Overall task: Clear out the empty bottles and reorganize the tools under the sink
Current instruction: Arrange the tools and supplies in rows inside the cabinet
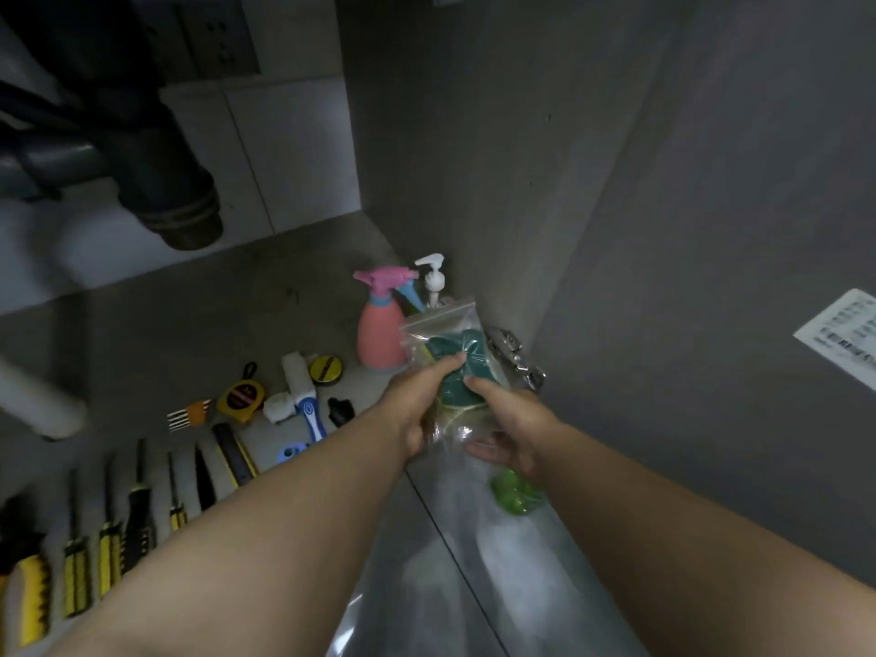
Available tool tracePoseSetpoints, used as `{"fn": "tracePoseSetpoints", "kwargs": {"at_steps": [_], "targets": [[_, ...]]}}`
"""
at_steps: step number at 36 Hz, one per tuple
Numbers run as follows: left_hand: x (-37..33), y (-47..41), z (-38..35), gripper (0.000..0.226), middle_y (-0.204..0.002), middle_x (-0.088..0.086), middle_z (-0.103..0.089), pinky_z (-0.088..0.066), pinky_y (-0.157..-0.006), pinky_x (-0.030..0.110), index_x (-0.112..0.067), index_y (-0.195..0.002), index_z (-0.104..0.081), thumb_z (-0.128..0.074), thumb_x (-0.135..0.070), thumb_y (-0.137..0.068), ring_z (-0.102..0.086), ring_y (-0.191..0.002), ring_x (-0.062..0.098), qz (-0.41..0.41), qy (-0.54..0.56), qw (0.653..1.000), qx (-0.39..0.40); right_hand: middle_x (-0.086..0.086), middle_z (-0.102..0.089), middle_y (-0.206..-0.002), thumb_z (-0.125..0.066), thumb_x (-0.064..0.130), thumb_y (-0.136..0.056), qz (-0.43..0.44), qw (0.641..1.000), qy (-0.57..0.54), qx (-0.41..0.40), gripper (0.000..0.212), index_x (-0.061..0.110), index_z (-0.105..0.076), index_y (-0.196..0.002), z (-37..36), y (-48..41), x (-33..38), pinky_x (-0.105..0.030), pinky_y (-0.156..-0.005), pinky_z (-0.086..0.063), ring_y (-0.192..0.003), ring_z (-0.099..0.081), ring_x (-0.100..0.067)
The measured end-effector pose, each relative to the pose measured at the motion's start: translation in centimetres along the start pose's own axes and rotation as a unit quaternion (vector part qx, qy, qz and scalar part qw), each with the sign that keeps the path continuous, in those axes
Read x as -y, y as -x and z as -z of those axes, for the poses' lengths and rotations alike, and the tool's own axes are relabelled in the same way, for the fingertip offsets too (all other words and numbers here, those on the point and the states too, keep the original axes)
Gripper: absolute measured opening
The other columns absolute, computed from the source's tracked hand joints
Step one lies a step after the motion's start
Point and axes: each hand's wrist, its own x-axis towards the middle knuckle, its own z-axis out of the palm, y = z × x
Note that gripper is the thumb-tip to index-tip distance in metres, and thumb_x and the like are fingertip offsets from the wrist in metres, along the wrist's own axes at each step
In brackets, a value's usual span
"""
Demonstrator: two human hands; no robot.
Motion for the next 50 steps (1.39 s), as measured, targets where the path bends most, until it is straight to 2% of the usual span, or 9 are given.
{"fn": "tracePoseSetpoints", "kwargs": {"at_steps": [9, 15, 20, 27, 33, 38, 41, 45, 50], "targets": [[-0.2, -6.1, -1.4, 0.031, -0.103, 0.009, -0.078, -0.062, -0.076, 0.038, -0.008, -0.120, -0.069, -0.069, -0.025, -0.095, -0.076, -0.088, 0.024, -0.019, 0.001, 0.997, -0.070, -0.007, -0.060, -0.076, -0.076, 0.026, -0.087, 0.005, 0.988, -0.125, -0.088, 0.033, 0.007, -0.065, -0.113, -1.0, -3.7, -0.5, -0.041, -0.073, -0.061, -0.059, -0.057, -0.016], [-0.4, -8.6, -1.7, 0.030, -0.102, 0.008, -0.076, -0.063, -0.067, 0.037, -0.013, -0.117, -0.059, -0.072, -0.023, -0.093, -0.076, -0.082, 0.024, -0.052, -0.027, 0.990, -0.129, -0.013, -0.069, -0.116, -0.067, 0.033, -0.095, -0.002, 0.989, -0.144, -0.039, 0.034, 0.016, -0.063, -0.124, -1.4, -5.0, -0.2, -0.042, -0.071, -0.062, -0.087, -0.068, -0.025], [-0.5, -9.3, -1.8, 0.041, -0.119, 0.006, -0.072, -0.060, -0.090, 0.048, -0.016, -0.130, -0.059, -0.071, -0.029, -0.093, -0.073, -0.101, 0.026, -0.074, -0.041, 0.989, -0.121, -0.016, -0.069, -0.113, -0.064, 0.031, -0.097, 0.014, 0.990, -0.131, -0.059, 0.032, 0.010, -0.062, -0.121, -2.0, -6.2, -0.3, -0.046, -0.079, -0.061, -0.093, -0.068, -0.031], [-1.4, -9.8, -1.5, 0.038, -0.120, 0.004, -0.073, -0.060, -0.089, 0.047, -0.017, -0.129, -0.060, -0.069, -0.030, -0.095, -0.073, -0.102, 0.025, -0.079, -0.038, 0.989, -0.115, -0.017, -0.072, -0.112, -0.065, 0.033, -0.096, 0.032, 0.992, -0.108, -0.056, 0.030, 0.010, -0.065, -0.116, -2.4, -7.2, 0.1, -0.051, -0.093, -0.057, -0.099, -0.071, -0.031], [-1.5, -8.8, -1.6, 0.037, -0.114, 0.005, -0.075, -0.062, -0.078, 0.037, -0.015, -0.124, -0.064, -0.072, -0.033, -0.093, -0.074, -0.097, 0.022, -0.082, -0.022, 0.991, -0.104, -0.008, -0.069, -0.083, -0.060, 0.050, -0.094, 0.089, 0.992, 0.059, -0.069, 0.037, 0.014, -0.066, -0.089, -0.6, -6.8, -0.3, -0.039, -0.081, -0.057, -0.073, -0.066, -0.021], [-0.9, -6.8, -1.4, 0.042, -0.110, 0.001, -0.077, -0.062, -0.065, 0.028, -0.017, -0.122, -0.066, -0.076, -0.039, -0.088, -0.076, -0.089, 0.016, -0.094, -0.001, 0.992, -0.079, -0.023, -0.066, -0.117, -0.049, 0.040, -0.100, 0.186, 0.880, 0.430, -0.069, 0.043, 0.002, -0.064, -0.114, 2.6, -5.1, -1.6, -0.034, -0.089, -0.048, -0.111, -0.062, -0.038], [-0.2, -5.9, -1.0, 0.055, -0.124, -0.001, -0.072, -0.058, -0.095, 0.037, -0.019, -0.132, -0.061, -0.076, -0.046, -0.086, -0.071, -0.109, 0.018, -0.106, -0.034, 0.991, -0.072, -0.019, -0.050, -0.141, -0.060, 0.031, -0.093, 0.214, 0.758, 0.616, -0.013, 0.048, 0.008, -0.051, -0.135, 4.4, -3.7, -2.9, -0.033, -0.100, -0.045, -0.128, -0.051, -0.035], [0.7, -4.2, 0.1, 0.088, -0.150, 0.008, -0.053, -0.039, -0.116, 0.050, -0.015, -0.147, -0.047, -0.071, -0.066, -0.079, -0.053, -0.135, 0.031, -0.076, -0.124, 0.987, -0.073, -0.014, -0.036, -0.146, -0.064, 0.025, -0.089, 0.163, 0.694, 0.702, -0.019, 0.061, 0.014, -0.040, -0.144, 5.2, -2.4, -4.6, -0.042, -0.107, -0.045, -0.136, -0.040, -0.034], [1.2, -2.1, 2.2, 0.097, -0.151, 0.006, -0.044, -0.048, -0.107, 0.043, -0.011, -0.156, -0.028, -0.062, -0.068, -0.086, -0.051, -0.127, 0.025, -0.057, -0.221, 0.970, -0.081, -0.015, -0.046, -0.133, -0.060, 0.012, -0.091, 0.151, 0.634, 0.755, -0.073, 0.047, 0.014, -0.045, -0.135, 5.2, -1.3, -5.8, -0.042, -0.092, -0.051, -0.125, -0.049, -0.034]]}}
